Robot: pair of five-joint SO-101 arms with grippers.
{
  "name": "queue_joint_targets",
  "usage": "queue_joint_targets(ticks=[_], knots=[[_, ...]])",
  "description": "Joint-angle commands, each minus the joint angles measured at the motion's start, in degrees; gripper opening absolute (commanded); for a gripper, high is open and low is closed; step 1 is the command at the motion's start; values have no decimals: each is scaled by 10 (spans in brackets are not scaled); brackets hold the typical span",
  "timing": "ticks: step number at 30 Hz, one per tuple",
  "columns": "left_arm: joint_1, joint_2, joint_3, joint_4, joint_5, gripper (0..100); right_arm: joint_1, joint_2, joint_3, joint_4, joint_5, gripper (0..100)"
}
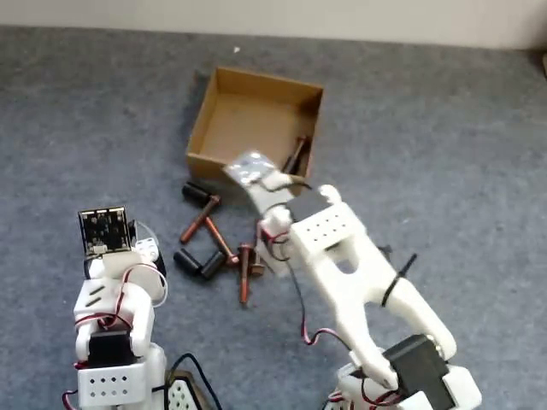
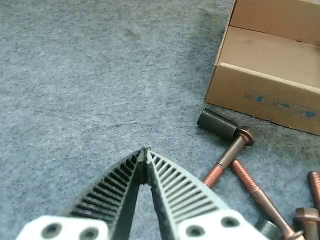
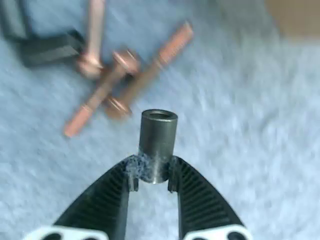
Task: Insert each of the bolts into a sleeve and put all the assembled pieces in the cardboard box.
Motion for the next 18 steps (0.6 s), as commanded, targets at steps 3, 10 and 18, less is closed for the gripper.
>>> queue_joint_targets(ticks=[3, 10, 18], knots=[[-6, -4, -1, -12, -9, 11, 49, -28, 36, 6, 4, 5], [-6, -4, -1, -12, -9, 11, 52, -28, 114, -65, 2, 11], [-6, -4, -1, -12, -9, 11, 51, -29, 124, -66, -1, 127]])
